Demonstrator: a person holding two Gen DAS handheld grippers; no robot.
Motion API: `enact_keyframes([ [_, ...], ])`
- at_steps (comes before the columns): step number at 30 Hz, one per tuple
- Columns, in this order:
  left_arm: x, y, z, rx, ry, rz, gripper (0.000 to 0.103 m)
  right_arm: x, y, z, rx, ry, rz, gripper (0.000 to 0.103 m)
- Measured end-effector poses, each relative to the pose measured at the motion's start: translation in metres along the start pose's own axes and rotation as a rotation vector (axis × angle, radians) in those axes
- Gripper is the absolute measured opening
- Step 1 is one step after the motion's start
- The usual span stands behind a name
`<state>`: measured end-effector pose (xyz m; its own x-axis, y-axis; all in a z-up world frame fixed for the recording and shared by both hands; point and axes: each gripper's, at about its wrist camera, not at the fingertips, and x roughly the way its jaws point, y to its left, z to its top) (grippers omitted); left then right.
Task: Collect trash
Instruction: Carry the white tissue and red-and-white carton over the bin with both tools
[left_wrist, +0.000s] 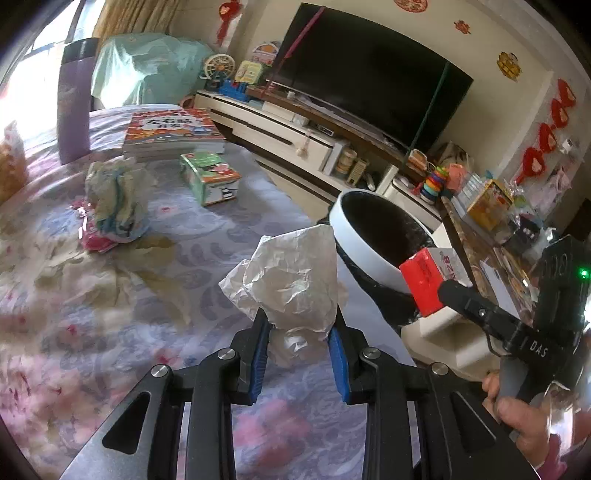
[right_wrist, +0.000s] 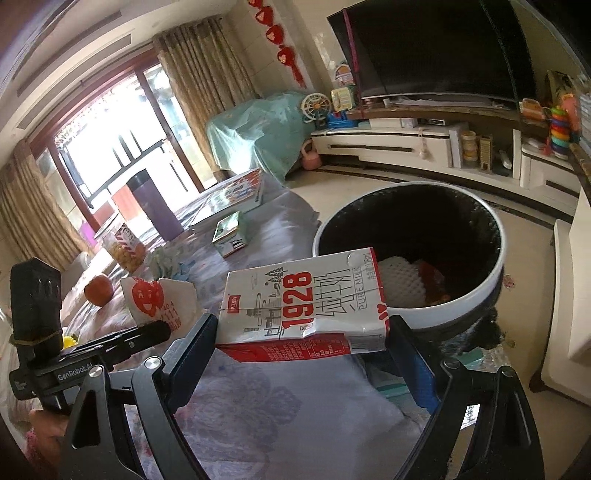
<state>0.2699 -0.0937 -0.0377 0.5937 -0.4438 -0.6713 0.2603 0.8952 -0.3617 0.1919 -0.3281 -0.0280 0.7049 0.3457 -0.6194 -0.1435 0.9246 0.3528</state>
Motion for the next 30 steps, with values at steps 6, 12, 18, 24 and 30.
enact_keyframes([
  [6,0.008,-0.009,0.006,0.016,0.002,-0.009,0.028,-0.005,-0.013,0.003,0.018,-0.009,-0.009,0.092],
  [12,0.018,-0.021,0.011,0.040,0.013,-0.013,0.028,-0.009,-0.024,0.007,0.026,-0.018,-0.024,0.092],
  [18,0.031,-0.037,0.017,0.074,0.024,-0.014,0.028,-0.010,-0.038,0.014,0.034,-0.021,-0.040,0.092],
  [24,0.041,-0.051,0.025,0.104,0.030,-0.006,0.028,-0.012,-0.050,0.021,0.039,-0.027,-0.056,0.092],
  [30,0.051,-0.066,0.035,0.133,0.033,-0.013,0.028,-0.011,-0.060,0.028,0.044,-0.037,-0.067,0.092],
])
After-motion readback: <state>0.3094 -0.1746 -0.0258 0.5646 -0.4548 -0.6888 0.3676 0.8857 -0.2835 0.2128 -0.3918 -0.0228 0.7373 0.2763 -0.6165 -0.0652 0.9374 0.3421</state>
